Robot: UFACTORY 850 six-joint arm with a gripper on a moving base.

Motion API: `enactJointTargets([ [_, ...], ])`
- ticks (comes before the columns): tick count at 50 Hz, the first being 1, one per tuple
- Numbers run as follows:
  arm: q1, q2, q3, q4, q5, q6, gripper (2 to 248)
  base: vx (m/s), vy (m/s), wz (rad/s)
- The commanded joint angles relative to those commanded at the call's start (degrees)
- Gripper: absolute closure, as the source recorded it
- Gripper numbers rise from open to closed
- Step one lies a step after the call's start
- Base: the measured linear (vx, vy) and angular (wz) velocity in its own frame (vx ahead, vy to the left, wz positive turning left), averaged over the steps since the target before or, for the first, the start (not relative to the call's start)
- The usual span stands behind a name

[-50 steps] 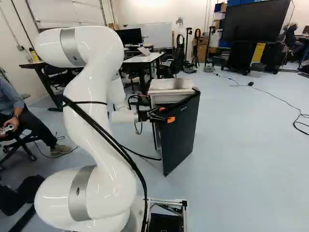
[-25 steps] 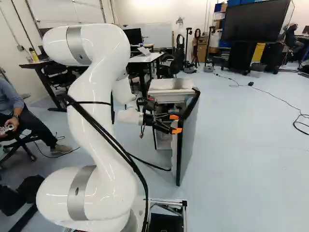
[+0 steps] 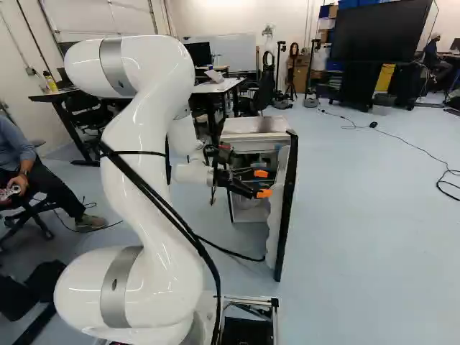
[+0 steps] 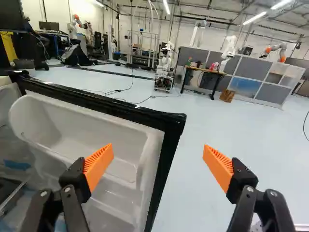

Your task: Open the fridge door

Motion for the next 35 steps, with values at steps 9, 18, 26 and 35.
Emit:
enactJointTargets([
  [9, -0.09, -0.02, -0.06, 0.00, 1.55, 0.00, 3, 0.000, 0.000, 0.000],
  [18, -0.94, -0.27, -0.66, 0.00, 2.65, 0.00, 3, 0.000, 0.000, 0.000],
  [26, -2.52, -0.76, -1.87, 0.00, 3.00, 0.00, 3, 0.000, 0.000, 0.000],
  [35, -4.98, -1.54, -3.76, 0.00, 3.02, 0.00, 3, 0.000, 0.000, 0.000],
])
